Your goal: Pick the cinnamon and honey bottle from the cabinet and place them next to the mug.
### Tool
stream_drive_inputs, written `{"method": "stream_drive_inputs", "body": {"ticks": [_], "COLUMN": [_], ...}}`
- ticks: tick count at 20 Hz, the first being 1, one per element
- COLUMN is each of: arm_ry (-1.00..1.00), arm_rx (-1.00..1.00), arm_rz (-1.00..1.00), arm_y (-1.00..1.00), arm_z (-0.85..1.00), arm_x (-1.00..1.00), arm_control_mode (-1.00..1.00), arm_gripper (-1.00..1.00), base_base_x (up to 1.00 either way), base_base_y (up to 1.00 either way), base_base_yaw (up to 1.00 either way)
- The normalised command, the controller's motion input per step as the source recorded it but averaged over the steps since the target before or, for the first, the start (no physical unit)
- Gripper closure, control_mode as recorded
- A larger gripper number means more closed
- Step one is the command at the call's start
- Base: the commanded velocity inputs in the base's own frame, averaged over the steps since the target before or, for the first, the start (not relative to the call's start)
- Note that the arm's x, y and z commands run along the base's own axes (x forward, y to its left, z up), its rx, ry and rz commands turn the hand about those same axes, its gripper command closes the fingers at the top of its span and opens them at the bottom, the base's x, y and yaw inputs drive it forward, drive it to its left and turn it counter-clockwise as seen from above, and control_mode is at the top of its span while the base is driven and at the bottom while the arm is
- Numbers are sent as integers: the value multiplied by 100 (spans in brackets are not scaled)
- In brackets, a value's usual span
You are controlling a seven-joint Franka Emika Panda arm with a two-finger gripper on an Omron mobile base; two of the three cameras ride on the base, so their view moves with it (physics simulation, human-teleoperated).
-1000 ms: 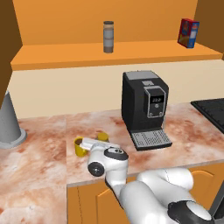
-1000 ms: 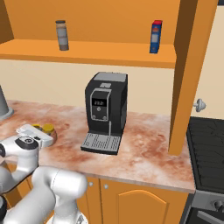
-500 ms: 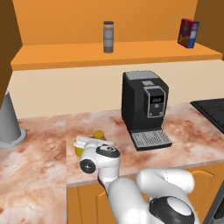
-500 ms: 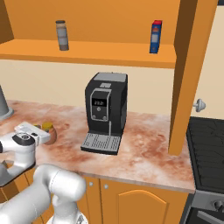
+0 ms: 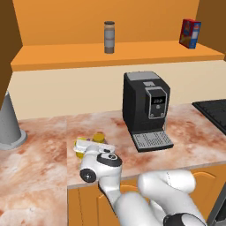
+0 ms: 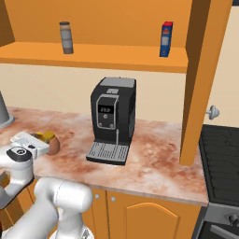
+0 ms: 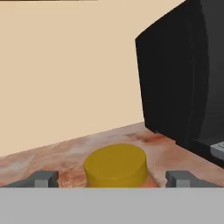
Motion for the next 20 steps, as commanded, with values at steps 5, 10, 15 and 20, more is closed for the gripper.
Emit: {"method": "stream_drive_inputs", "body": {"ticks": [5,10,15,20], "arm_ry": [-31,-25,-13,-9], "arm_rx": [0,0,1,0], "arm_rz": [-4,-3,5,5], "arm_y": [0,0,-16,-18], "arm_z": [43,69,100,100], "arm_x": [-98,-67,-8,-17], "arm_control_mode": [-100,-100,-100,-100], "arm_gripper": [-100,-100,-100,-100], "base_base_x": [0,0,0,0], "base_base_y": [0,0,0,0], "base_base_yaw": [0,0,0,0]}}
